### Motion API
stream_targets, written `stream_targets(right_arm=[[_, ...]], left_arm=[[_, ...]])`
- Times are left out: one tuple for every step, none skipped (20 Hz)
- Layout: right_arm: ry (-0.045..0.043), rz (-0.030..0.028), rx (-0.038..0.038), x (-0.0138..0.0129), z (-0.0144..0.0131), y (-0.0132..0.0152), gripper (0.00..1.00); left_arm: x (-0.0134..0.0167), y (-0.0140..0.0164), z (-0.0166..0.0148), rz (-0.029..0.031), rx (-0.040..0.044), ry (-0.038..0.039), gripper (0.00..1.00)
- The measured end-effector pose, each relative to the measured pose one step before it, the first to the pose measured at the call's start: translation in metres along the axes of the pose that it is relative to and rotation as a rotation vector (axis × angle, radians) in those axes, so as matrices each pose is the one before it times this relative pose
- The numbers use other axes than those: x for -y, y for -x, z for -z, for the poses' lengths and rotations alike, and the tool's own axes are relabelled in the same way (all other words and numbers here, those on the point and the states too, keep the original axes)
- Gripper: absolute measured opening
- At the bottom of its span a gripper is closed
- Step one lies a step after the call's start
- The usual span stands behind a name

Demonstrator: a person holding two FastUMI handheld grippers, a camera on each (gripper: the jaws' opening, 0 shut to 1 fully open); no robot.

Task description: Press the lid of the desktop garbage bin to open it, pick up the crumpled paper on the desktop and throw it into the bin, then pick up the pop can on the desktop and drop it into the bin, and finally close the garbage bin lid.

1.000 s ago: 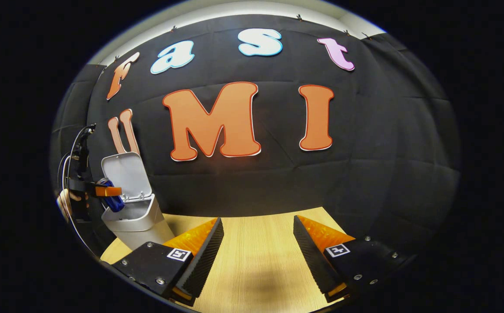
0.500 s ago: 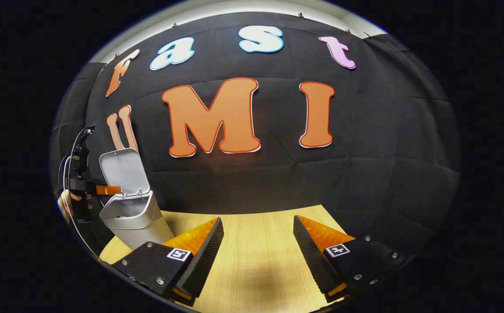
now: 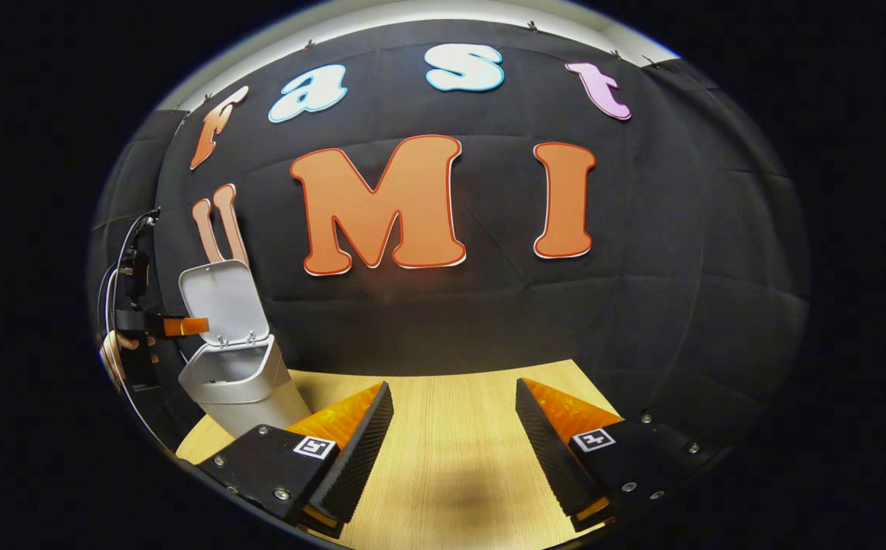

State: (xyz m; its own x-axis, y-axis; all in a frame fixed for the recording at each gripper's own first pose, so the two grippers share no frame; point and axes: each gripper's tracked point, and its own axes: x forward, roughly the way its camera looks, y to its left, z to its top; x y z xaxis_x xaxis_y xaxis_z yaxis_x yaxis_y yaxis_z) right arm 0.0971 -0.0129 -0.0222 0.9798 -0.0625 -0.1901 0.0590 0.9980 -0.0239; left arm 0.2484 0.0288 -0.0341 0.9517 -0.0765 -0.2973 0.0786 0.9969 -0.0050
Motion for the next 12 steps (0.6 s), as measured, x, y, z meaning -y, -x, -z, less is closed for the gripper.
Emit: stream_targets(right_arm=[[0.00035,-0.00233,0.00019,-0.00076,-0.00016,0.00086,0.97],[-0.00022,-0.00327,0.00040,-0.00151,-0.00023,0.00079,0.97],[-0.00006,-0.00425,0.00013,-0.00189,-0.00026,0.00046,0.97],[0.00060,-0.00336,-0.00024,-0.00240,-0.00002,0.00074,0.97],[0.00225,-0.00283,0.00001,-0.00119,-0.00031,-0.00002,1.00],[0.00208,-0.00335,0.00070,-0.00175,-0.00086,0.00023,0.97],[0.00081,-0.00483,0.00136,-0.00159,-0.00022,0.00031,0.97],[-0.00081,-0.00660,0.00127,-0.00245,-0.00135,0.00095,1.00],[-0.00018,-0.00584,0.00130,-0.00200,-0.00044,0.00018,0.97],[0.00151,-0.00572,0.00018,-0.00247,-0.00093,0.00009,0.97],[0.00161,-0.00426,-0.00264,-0.00217,0.00081,-0.00065,0.97],[0.00226,-0.00436,-0.00141,-0.00093,-0.00018,0.00044,0.97]], left_arm=[[-0.00513,0.00334,-0.00462,-0.01494,0.01834,-0.00260,0.85],[-0.00633,0.00418,-0.00675,-0.02194,0.02099,-0.00366,0.85],[-0.00624,0.00448,-0.00766,-0.02187,0.02935,-0.00073,0.86],[-0.00666,0.00225,-0.01073,-0.01933,0.03315,0.00582,0.85],[-0.00725,0.00280,-0.00680,-0.01991,0.01838,0.00853,0.85],[-0.00761,0.00115,-0.00581,-0.01930,0.01742,0.01278,0.85],[-0.00703,0.00300,-0.00630,-0.01287,0.01297,0.01908,0.84],[-0.00446,0.00351,-0.00839,-0.00444,0.01363,0.02364,0.85],[-0.00553,0.00094,-0.01153,-0.00639,0.02285,0.02852,0.87],[-0.00425,0.00119,-0.00899,0.00088,0.01725,0.01864,0.89],[-0.00249,0.00183,-0.00889,0.00122,0.01116,0.00600,0.96],[-0.00341,0.00059,-0.00758,-0.00421,0.00350,-0.00416,0.96]])
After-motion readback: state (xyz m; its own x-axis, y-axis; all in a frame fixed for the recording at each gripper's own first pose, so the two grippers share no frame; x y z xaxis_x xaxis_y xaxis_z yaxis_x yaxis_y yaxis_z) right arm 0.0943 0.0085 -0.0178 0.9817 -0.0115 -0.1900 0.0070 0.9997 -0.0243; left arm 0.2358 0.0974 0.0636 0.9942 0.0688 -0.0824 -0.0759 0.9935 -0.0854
